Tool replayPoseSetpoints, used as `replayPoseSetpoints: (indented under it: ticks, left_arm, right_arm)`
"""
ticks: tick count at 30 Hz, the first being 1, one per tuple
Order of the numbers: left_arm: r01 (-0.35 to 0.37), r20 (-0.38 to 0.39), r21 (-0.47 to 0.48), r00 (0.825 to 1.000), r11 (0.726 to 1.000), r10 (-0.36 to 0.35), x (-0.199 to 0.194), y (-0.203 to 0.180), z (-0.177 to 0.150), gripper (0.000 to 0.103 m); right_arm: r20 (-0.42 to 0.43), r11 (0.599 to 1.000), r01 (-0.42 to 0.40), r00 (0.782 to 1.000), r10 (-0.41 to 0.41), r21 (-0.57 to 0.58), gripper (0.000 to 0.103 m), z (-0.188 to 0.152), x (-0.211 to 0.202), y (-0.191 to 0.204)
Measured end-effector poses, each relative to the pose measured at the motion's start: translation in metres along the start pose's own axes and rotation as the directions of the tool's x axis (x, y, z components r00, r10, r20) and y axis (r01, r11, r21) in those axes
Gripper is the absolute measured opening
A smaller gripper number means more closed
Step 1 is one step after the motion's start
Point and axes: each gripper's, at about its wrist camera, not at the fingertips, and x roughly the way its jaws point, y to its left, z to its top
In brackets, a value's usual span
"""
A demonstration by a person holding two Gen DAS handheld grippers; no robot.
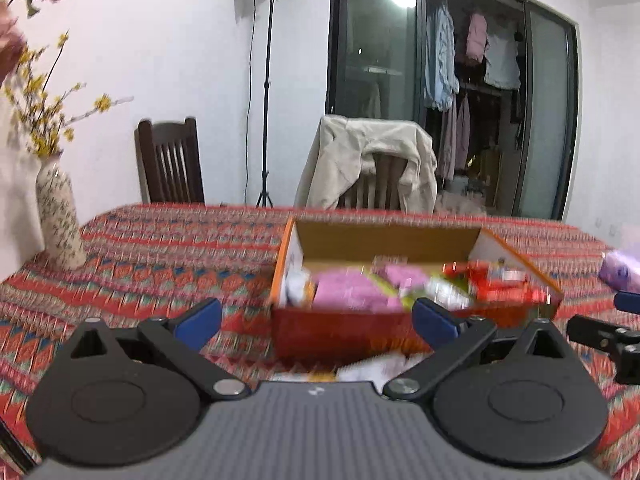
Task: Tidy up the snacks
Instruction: 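Withdraw both tools from the box back to the snack pile, then grasp a white packet with the right tool while the left tool grasps a cracker packet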
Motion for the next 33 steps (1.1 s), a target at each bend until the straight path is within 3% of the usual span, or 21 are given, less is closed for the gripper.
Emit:
replayPoseSetpoints:
  ticks: [6,11,19,26,33]
  left_arm:
    - [0.004,-0.051,-0.026,0.999,1.000,-0.005,-0.006,0.016,-0.033,0.103]
    - [-0.033,-0.062,-0.007,0.998,0.999,0.033,-0.001,0.016,-0.052,0.103]
    - [-0.025,-0.030,0.028,0.999,0.999,0.025,-0.001,0.009,-0.057,0.103]
    - [-0.011,-0.032,0.004,0.999,1.000,0.011,-0.001,0.012,-0.058,0.103]
    - [-0.006,-0.027,0.002,1.000,1.000,0.006,-0.002,0.013,-0.059,0.103]
  right_arm:
    - [-0.095,1.000,0.007,0.995,-0.005,0.012,0.103,-0.036,-0.009,-0.002]
    - [-0.132,1.000,0.012,0.991,-0.010,0.015,0.103,-0.050,-0.011,-0.002]
    - [-0.166,1.000,0.016,0.986,-0.013,0.021,0.103,-0.052,-0.004,-0.001]
    - [-0.218,0.999,0.039,0.975,-0.035,0.015,0.103,-0.044,0.015,0.004]
    - [-0.324,0.998,0.057,0.945,-0.047,0.021,0.099,-0.047,0.050,0.011]
